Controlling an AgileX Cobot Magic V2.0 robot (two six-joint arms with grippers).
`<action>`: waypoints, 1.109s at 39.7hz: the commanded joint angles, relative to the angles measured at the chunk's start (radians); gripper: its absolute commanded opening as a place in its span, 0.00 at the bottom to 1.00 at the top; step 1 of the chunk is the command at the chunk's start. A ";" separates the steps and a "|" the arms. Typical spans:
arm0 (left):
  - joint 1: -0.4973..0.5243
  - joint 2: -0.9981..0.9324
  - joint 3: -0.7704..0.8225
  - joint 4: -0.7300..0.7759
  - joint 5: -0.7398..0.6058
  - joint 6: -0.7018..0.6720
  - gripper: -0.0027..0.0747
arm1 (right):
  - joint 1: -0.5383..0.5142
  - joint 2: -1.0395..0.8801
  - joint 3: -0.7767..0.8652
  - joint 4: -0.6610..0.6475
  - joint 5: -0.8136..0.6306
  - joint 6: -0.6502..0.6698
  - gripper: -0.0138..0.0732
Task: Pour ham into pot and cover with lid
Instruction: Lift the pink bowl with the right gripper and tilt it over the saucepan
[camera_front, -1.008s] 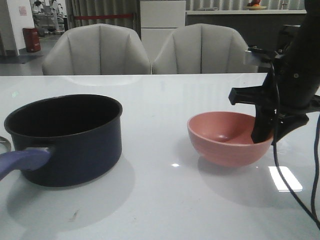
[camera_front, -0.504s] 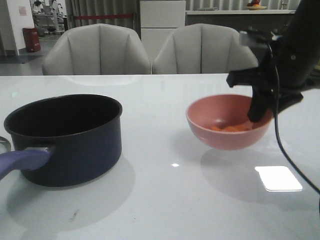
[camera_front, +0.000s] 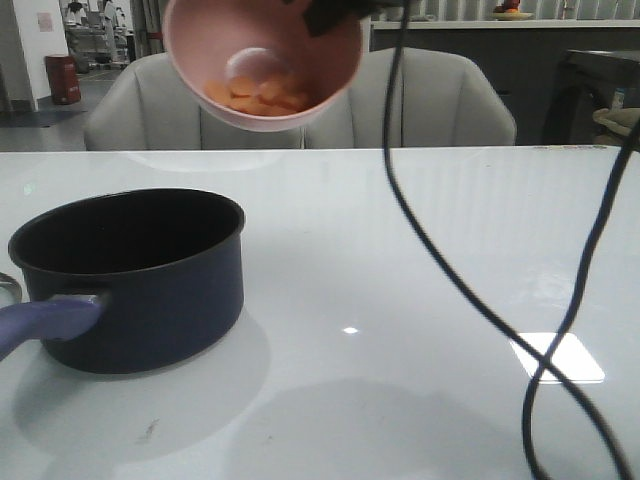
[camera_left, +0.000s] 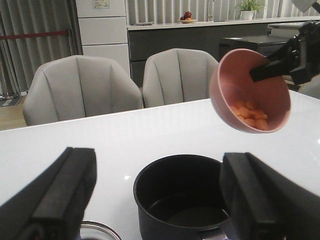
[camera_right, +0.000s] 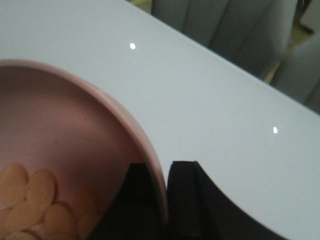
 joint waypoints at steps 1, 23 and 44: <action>-0.008 0.013 -0.029 -0.003 -0.076 0.000 0.75 | 0.030 -0.025 -0.036 -0.058 -0.256 -0.020 0.32; -0.008 0.013 -0.029 -0.003 -0.076 0.000 0.75 | 0.205 0.223 -0.028 0.132 -1.040 -0.728 0.32; -0.008 0.013 -0.029 -0.003 -0.072 0.000 0.75 | 0.222 0.375 -0.005 0.289 -1.324 -0.808 0.32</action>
